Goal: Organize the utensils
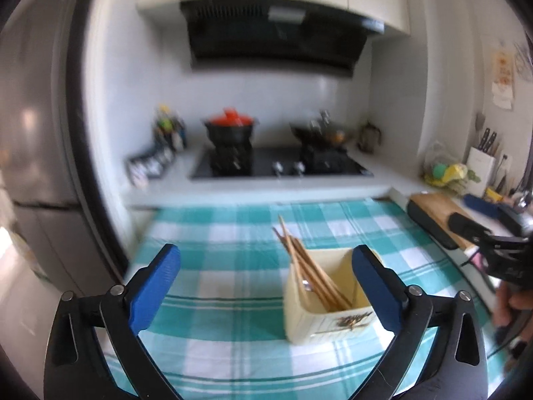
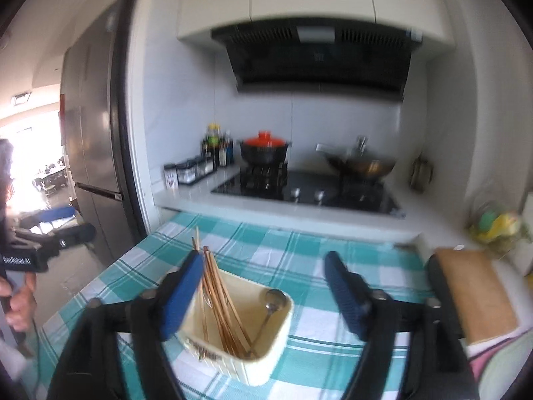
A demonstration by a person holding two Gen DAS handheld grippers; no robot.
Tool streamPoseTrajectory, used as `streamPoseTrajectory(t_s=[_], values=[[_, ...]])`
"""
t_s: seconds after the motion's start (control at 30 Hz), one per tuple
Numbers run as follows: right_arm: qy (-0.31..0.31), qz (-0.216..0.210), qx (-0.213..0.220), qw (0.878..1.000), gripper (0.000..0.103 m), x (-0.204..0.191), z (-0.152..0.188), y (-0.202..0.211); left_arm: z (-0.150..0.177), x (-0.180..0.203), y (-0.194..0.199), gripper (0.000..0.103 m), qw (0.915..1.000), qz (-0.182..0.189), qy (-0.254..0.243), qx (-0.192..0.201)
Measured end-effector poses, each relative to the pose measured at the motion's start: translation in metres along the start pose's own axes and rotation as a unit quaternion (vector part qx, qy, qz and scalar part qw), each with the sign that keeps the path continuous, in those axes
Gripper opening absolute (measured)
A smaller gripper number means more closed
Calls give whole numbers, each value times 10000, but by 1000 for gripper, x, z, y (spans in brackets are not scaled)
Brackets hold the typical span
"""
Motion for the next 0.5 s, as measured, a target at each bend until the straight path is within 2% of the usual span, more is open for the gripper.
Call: streamPoseTrajectory(t_s=[0.07, 0.13, 0.2, 0.37, 0.5], values=[[213, 111, 121, 9996, 95, -12, 5, 28, 10, 7, 28, 103, 9996, -216, -137, 126], [324, 276, 170, 9989, 103, -24, 14, 53, 25, 15, 52, 103, 9987, -462, -184, 58], [290, 441, 234, 9983, 103, -35, 23, 77, 38, 20, 70, 103, 9983, -586, -67, 26], [-147, 554, -9, 9984, 103, -57, 49, 130, 63, 23, 107, 103, 9985, -412, 282, -217], [-380, 686, -61, 9969, 103, -66, 62, 168, 72, 26, 138, 103, 9962, -806, 288, -163]])
Point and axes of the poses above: each gripper's, at about its wrist camera, not at the fingertips, and y roughly against the way its jaws point, x to its right, z to its underside, the point moved 2 cm from there along -y, roughly the way its jaws point, and after that the axes turned 3 degrees about x, right-handed, at the moved point
